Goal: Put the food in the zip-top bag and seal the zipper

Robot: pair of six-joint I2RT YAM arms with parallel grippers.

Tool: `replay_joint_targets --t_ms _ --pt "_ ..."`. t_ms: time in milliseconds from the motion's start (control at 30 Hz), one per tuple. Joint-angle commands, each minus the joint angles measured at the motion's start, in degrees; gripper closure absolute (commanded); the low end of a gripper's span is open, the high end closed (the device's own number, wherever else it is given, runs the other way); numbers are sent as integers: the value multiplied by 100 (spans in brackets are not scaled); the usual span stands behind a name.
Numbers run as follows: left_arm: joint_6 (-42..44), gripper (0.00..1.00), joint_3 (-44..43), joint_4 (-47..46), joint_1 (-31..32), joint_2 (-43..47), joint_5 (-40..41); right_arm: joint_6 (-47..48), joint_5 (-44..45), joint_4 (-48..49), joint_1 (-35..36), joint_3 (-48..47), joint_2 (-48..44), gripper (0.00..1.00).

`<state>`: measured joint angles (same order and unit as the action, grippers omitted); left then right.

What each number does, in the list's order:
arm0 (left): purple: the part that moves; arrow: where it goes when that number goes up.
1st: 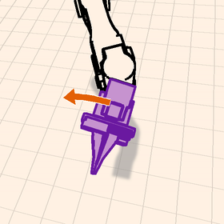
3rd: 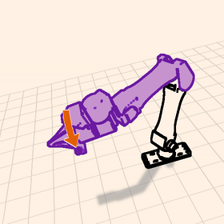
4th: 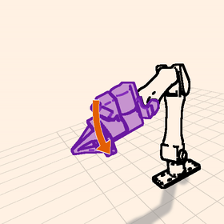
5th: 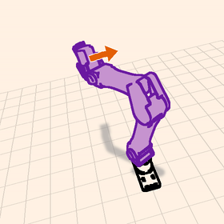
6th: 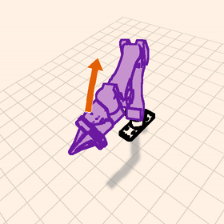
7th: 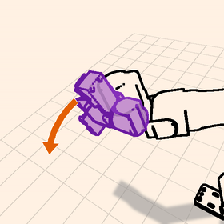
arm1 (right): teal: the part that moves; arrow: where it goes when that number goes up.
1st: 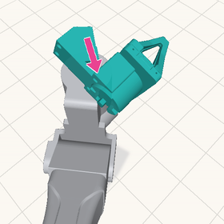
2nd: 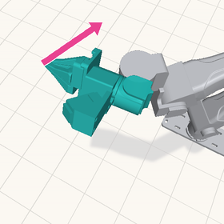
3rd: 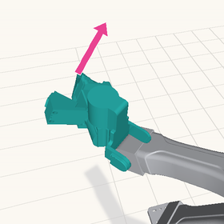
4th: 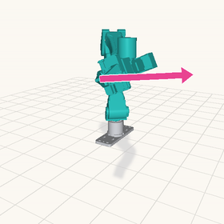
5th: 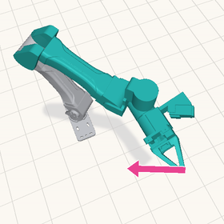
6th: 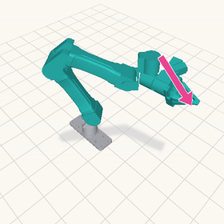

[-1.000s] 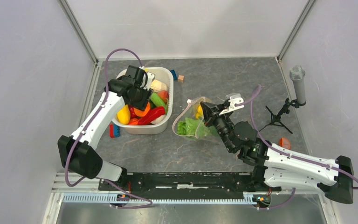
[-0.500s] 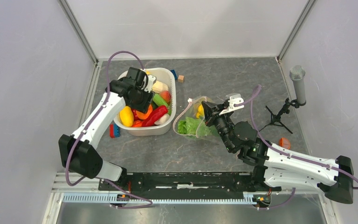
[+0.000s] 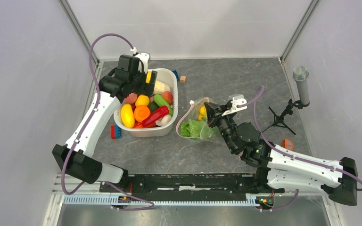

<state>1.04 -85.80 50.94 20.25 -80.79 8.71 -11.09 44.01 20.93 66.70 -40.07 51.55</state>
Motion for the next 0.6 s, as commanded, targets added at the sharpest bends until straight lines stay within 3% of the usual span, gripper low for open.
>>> replay_joint_targets --t_ms 0,267,567 --pt "-543 0 -201 -920 -168 101 -212 47 97 231 1 -196 -199 94" --pt "-666 1 -419 -935 -522 -661 -832 24 93 154 1 -142 -363 94" --pt "-113 7 410 -927 -450 -318 -3315 62 121 178 1 -155 -292 94"
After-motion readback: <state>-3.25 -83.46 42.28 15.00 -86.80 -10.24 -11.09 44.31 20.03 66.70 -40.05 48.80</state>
